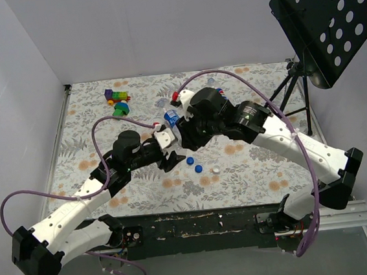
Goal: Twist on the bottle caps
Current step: Screw the bottle cap onto the plastic bottle.
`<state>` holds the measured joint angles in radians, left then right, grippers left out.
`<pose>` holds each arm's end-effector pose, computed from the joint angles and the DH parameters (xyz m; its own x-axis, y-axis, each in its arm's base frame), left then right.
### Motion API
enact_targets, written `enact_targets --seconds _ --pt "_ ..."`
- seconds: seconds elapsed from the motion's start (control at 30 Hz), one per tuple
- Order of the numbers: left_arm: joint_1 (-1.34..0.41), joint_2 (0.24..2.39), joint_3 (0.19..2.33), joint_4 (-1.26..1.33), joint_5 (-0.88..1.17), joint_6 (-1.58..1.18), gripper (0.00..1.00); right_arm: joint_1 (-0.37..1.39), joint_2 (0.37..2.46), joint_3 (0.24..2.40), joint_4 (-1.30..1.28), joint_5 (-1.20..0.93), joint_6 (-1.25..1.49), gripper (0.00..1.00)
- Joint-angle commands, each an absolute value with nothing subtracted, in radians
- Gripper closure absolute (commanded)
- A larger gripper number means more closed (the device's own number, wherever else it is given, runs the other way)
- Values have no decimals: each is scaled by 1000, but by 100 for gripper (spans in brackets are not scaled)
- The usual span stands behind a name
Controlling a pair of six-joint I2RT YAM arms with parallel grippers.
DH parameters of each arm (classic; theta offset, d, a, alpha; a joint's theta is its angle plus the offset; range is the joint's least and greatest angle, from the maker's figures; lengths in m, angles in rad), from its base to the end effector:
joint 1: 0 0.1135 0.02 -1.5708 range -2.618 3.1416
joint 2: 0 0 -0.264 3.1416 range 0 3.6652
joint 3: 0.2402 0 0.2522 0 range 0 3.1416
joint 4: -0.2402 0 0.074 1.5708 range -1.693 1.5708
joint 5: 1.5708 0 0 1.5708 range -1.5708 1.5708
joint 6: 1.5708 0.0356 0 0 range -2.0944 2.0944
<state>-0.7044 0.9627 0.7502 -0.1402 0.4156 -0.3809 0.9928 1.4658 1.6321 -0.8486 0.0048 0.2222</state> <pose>0.1593 -0.1543 0.3003 -0.5719 0.0397 -0.8193 0.7202 0.5025 -0.4783 0.1690 0.2587 0.4067 -0.5202 -0.3941 -0.7577 -0.7390 0.6524 0.1681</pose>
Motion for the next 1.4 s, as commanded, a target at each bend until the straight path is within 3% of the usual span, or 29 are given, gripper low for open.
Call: enact_targets --seconds 0.0,0.1,0.37,1.0,1.17,1.3,1.37 --pt "-707 936 761 -95 425 -390 100 988 1378 1670 -794 49 54 45" --pt "-701 949 772 -112 529 -380 100 988 1339 1651 -836 9 -179 34" --pt "-663 1020 815 -153 926 -327 100 988 1235 1560 -916 -363 -596 34" --pt "-646 1046 847 -207 1074 -273 100 988 1342 1647 -991 -518 -716 47" --pt "-646 1037 847 -212 1039 -267 100 988 1365 1667 -1002 -526 -692 67" --pt "-646 1028 845 -210 976 -278 100 989 1391 1677 -1000 -517 -600 92" --pt "-646 1016 841 -196 934 -291 100 989 1416 1680 -993 -502 -524 99"
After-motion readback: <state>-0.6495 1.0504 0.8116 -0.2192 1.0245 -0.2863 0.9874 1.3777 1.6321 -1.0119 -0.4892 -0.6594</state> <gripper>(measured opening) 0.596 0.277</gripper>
